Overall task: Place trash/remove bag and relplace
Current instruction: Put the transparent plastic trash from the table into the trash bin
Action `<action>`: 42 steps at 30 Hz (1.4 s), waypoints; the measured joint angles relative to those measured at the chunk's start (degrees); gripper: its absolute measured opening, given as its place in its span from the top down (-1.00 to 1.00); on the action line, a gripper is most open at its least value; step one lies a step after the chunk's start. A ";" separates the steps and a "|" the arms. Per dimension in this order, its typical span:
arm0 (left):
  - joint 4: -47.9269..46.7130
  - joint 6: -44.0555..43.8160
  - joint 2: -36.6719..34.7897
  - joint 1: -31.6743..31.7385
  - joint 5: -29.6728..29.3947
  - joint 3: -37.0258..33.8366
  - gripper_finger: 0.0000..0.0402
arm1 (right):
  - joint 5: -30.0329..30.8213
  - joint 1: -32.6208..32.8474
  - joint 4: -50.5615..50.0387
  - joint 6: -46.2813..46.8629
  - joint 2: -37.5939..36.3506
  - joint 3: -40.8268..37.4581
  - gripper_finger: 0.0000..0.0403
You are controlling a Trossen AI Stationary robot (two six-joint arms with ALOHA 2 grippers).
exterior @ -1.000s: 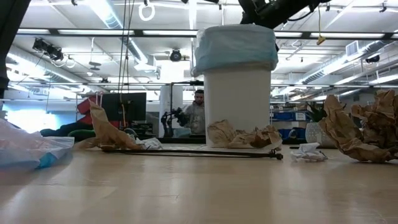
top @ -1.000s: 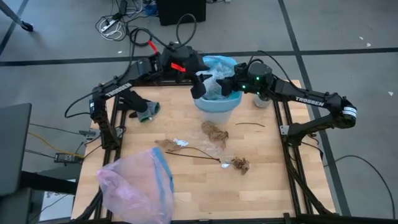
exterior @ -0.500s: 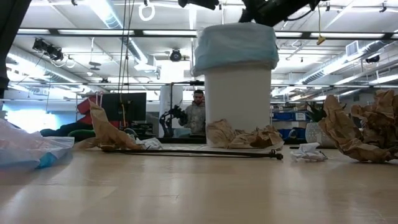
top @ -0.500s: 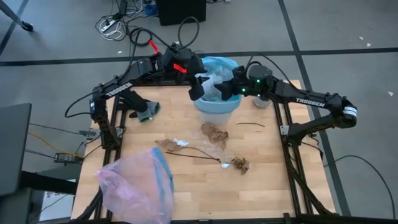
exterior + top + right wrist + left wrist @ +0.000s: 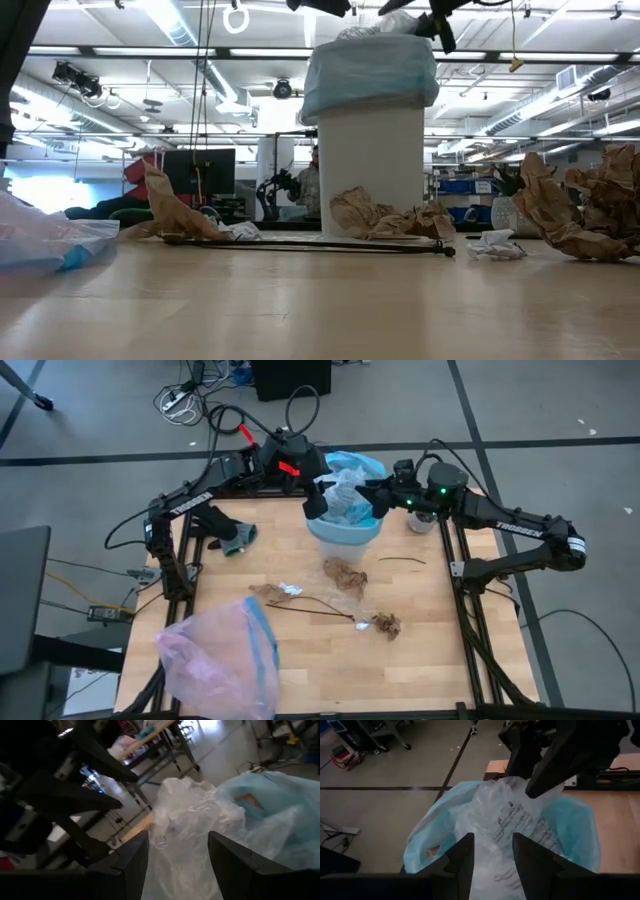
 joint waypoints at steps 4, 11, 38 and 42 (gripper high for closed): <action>0.66 0.24 0.00 0.45 -0.10 0.00 0.29 | -0.02 0.40 0.18 2.28 -1.29 0.02 -0.01; 0.09 1.87 -0.01 0.65 2.94 2.41 0.29 | -3.63 0.95 0.32 6.57 -4.77 0.00 -0.09; 1.39 -4.49 17.64 5.15 15.18 2.85 0.73 | 4.47 5.85 -7.51 5.90 -20.10 0.02 0.95; 1.47 -9.38 18.26 7.15 15.42 2.84 0.77 | 5.45 6.41 -8.06 5.92 -19.55 0.02 0.99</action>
